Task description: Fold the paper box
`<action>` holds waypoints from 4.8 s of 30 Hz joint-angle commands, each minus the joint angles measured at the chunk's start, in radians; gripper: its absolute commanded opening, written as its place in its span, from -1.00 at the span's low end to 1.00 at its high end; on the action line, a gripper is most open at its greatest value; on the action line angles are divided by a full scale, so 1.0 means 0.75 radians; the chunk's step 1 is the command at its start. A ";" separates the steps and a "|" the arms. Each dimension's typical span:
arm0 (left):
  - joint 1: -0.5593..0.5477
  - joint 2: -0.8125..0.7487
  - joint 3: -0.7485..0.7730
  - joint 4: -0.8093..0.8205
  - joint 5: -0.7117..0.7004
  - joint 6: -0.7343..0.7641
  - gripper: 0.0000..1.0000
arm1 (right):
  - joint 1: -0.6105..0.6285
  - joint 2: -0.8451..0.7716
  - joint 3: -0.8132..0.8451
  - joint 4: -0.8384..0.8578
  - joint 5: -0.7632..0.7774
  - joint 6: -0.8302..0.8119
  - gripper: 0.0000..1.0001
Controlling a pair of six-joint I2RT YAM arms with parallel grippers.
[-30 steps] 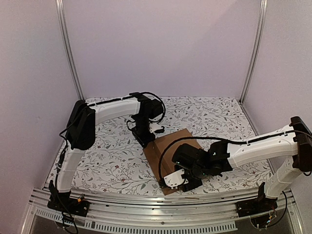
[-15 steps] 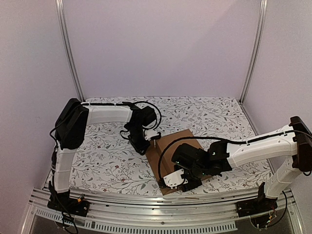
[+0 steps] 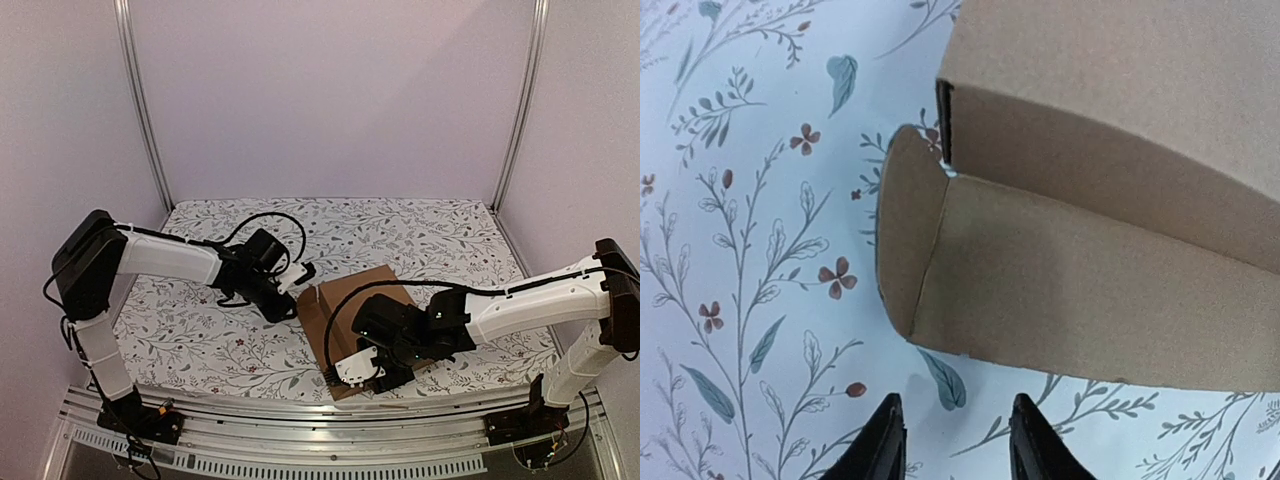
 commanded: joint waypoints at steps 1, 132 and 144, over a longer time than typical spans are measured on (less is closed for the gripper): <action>0.033 -0.047 -0.159 0.473 0.032 -0.055 -0.25 | 0.000 0.067 -0.036 -0.114 -0.089 0.006 0.24; -0.089 0.025 0.015 -0.143 -0.070 -0.135 -1.00 | -0.018 0.137 0.000 -0.116 -0.050 0.075 0.24; -0.117 0.138 0.257 -0.478 -0.137 -0.117 -1.00 | -0.018 0.136 0.005 -0.116 -0.054 0.075 0.23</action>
